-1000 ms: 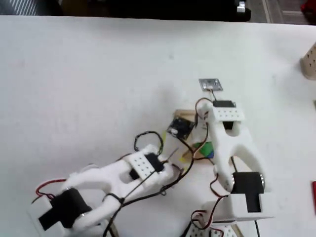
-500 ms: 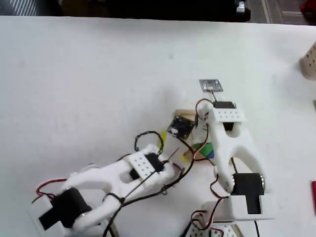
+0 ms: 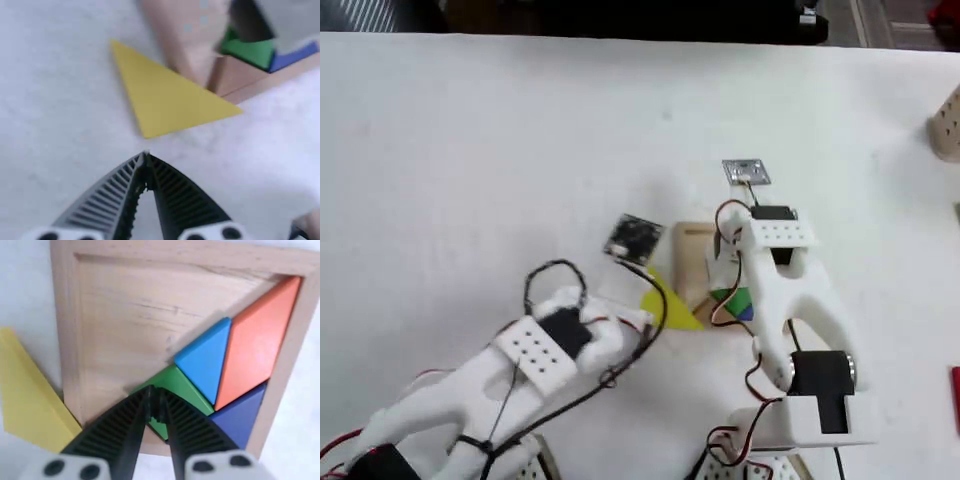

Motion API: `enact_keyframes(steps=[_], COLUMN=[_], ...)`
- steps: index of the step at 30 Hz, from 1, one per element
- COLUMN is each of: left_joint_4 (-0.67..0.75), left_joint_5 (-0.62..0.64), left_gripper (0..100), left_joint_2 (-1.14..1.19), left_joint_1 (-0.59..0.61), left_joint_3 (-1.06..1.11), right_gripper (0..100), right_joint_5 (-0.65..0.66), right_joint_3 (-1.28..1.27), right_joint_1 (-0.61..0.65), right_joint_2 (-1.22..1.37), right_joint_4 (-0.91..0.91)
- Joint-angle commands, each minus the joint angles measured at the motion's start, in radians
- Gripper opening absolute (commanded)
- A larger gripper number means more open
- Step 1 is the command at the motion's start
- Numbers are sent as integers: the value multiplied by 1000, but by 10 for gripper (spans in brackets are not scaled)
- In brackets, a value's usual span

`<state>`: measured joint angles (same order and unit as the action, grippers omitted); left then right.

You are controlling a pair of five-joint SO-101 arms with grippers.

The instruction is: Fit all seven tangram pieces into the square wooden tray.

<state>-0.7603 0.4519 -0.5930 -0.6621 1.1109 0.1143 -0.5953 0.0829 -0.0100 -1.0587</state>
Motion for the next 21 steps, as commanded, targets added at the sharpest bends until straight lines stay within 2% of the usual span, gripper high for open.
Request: enact_keyframes(steps=[1, 7, 9, 13, 17, 21], left_joint_4=[109, 215, 195, 184, 262, 359], left_joint_5=[-69, -68, -66, 5, 46, 97], left_gripper=[23, 23, 23, 23, 23, 23], left_joint_2=[97, 433, 513, 556, 561, 562], left_joint_1=[110, 101, 96, 50, -27, -38], left_joint_3=[-12, -155, -222, -273, -273, -273], right_gripper=[19, 19, 19, 19, 19, 19], right_joint_5=[12, 12, 12, 14, 20, 20], right_joint_3=[-3, -5, -3, 0, 6, 23], right_joint_1=[12, 16, 15, 5, -1, -15], right_joint_2=[-27, -36, -36, -38, -38, -38], right_joint_4=[16, 13, 12, 8, -4, -25])
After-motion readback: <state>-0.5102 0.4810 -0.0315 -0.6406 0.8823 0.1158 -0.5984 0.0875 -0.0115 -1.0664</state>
